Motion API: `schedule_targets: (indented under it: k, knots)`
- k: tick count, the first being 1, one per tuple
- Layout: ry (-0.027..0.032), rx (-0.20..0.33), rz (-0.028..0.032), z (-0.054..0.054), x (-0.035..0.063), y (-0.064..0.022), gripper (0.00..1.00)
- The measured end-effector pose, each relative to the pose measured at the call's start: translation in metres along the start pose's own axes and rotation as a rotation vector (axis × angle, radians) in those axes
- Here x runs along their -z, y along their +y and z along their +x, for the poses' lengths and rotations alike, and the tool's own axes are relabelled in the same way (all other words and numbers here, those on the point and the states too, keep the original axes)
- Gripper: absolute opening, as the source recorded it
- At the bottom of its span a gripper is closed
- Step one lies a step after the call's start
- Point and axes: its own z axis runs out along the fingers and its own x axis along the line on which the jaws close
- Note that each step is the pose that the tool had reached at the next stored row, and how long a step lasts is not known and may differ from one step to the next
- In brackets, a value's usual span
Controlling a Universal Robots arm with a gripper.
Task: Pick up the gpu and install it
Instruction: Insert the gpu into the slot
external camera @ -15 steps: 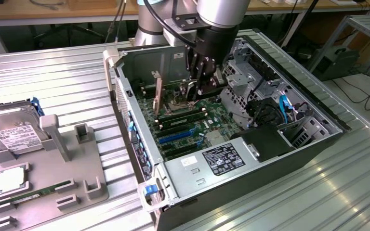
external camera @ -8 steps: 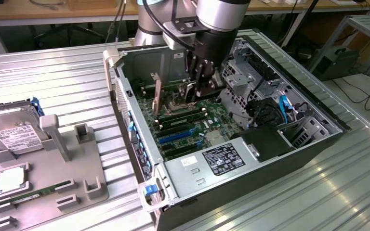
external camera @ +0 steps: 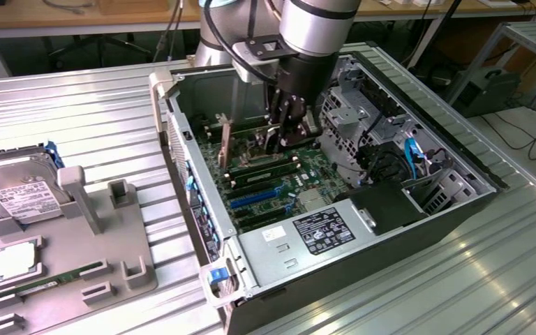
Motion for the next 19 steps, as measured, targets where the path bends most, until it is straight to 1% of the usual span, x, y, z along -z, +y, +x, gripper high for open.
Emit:
schedule_targets:
  k: [4,5,8,12,15,18,19]
  knots:
    - [0.0001,0.0,0.002,0.0,-0.006,0.0003,0.28]
    - [0.0001,0.0,0.0021,0.0,-0.0091,0.0011,0.28]
    - [0.0,0.0,0.0022,0.001,-0.0177,0.0084,0.28]
    - [0.0002,0.001,0.0021,0.002,-0.0272,0.0085,0.28]
    - [0.0003,0.001,0.0022,0.008,-0.0316,0.0084,0.28]
    - [0.0056,0.001,0.0015,0.009,-0.0342,0.0085,0.28]
    - [0.0076,0.001,-0.0006,0.009,-0.0352,0.0088,0.28]
